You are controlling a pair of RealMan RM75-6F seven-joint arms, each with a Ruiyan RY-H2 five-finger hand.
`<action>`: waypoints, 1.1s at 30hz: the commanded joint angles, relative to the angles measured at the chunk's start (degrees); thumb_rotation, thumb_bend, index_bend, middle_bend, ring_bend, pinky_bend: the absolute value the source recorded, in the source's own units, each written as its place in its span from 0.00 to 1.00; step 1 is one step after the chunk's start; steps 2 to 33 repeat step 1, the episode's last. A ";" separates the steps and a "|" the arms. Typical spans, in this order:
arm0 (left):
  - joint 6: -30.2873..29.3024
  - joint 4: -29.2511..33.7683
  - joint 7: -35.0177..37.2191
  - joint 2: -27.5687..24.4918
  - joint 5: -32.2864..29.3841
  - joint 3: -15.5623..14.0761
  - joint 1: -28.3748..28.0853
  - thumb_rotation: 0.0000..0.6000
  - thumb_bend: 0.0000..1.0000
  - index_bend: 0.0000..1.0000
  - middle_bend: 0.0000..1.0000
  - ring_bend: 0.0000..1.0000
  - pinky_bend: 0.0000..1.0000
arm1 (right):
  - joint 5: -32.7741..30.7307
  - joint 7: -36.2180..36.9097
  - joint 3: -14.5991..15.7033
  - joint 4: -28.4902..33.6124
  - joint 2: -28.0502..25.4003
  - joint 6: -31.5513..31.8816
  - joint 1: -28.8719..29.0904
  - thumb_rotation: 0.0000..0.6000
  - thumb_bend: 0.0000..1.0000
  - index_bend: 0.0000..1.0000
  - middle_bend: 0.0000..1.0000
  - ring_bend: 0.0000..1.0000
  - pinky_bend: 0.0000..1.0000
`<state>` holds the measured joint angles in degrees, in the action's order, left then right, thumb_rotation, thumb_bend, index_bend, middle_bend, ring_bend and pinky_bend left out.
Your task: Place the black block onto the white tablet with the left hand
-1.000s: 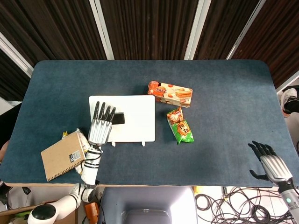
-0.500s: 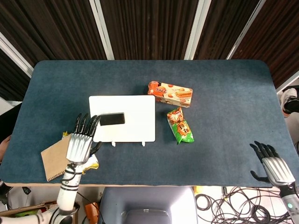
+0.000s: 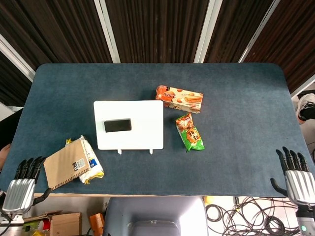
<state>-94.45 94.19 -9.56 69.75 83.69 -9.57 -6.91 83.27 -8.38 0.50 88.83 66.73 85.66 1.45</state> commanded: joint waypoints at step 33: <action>-1.56 -1.58 1.41 0.09 2.26 0.36 1.56 1.00 0.24 0.00 0.06 0.01 0.01 | 0.14 1.41 0.08 -0.71 0.04 -1.22 0.11 1.00 0.24 0.00 0.00 0.00 0.00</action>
